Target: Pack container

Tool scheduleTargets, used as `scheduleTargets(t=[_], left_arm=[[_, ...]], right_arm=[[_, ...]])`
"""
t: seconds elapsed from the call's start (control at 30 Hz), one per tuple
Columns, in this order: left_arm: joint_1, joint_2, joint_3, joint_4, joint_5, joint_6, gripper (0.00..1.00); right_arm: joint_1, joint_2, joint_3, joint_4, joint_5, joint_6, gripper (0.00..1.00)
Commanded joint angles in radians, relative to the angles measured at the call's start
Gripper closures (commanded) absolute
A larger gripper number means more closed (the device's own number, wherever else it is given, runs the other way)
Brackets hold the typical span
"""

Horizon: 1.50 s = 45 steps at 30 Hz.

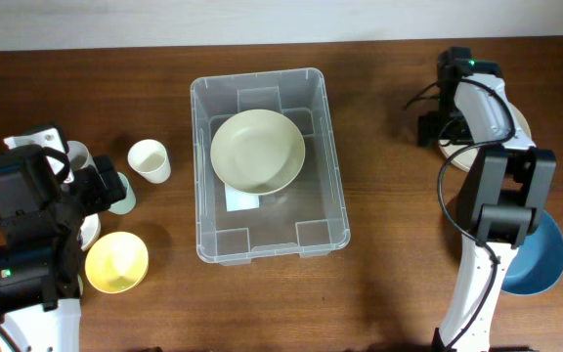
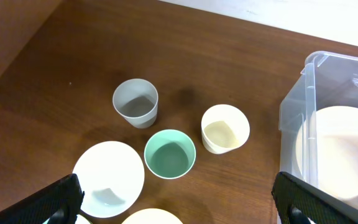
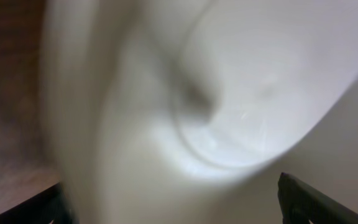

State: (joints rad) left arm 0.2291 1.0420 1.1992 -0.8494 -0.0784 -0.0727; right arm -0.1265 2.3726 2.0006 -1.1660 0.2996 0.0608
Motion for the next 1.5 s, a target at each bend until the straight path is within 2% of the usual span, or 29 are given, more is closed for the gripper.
scheduleTargets(t=[0.0,0.13,0.2,0.37,0.5,0.53,0.57,0.8,0.87,1.03,1.27,1.47], left_arm=[[0.005,0.0,0.017,0.001,0.008,-0.013,0.01],[0.005,0.0,0.017,0.005,0.02,-0.013,0.01],[0.005,0.0,0.017,0.007,0.02,-0.013,0.01],[0.005,0.0,0.017,0.007,0.02,-0.013,0.01],[0.005,0.0,0.017,0.007,0.02,-0.013,0.01],[0.005,0.0,0.017,0.008,0.02,-0.013,0.01],[0.005,0.0,0.017,0.008,0.02,-0.013,0.01],[0.005,0.0,0.017,0.008,0.02,-0.013,0.01],[0.005,0.0,0.017,0.008,0.02,-0.013,0.01],[0.005,0.0,0.017,0.008,0.02,-0.013,0.01],[0.005,0.0,0.017,0.008,0.019,-0.013,0.01],[0.005,0.0,0.017,0.006,0.019,-0.013,0.01]], right_arm=[[-0.026,0.012,-0.002,0.021,0.027,-0.002,0.06],[-0.037,0.018,-0.002,0.046,0.026,-0.005,0.07],[-0.038,0.024,-0.002,0.053,0.023,-0.005,0.11],[-0.037,0.052,-0.003,0.06,0.007,-0.005,0.15],[-0.037,0.07,-0.004,0.06,-0.003,-0.005,0.25],[-0.037,0.071,-0.004,0.06,-0.003,-0.005,0.28],[-0.037,0.072,-0.004,0.064,-0.003,-0.005,0.37],[-0.037,0.072,-0.004,0.074,-0.003,-0.005,0.63],[-0.037,0.072,-0.004,0.078,-0.003,-0.005,0.74],[-0.037,0.071,-0.004,0.1,-0.003,-0.005,0.95],[-0.022,0.041,0.02,0.092,-0.004,-0.001,0.96],[0.032,-0.126,0.111,0.061,-0.007,-0.008,0.96]])
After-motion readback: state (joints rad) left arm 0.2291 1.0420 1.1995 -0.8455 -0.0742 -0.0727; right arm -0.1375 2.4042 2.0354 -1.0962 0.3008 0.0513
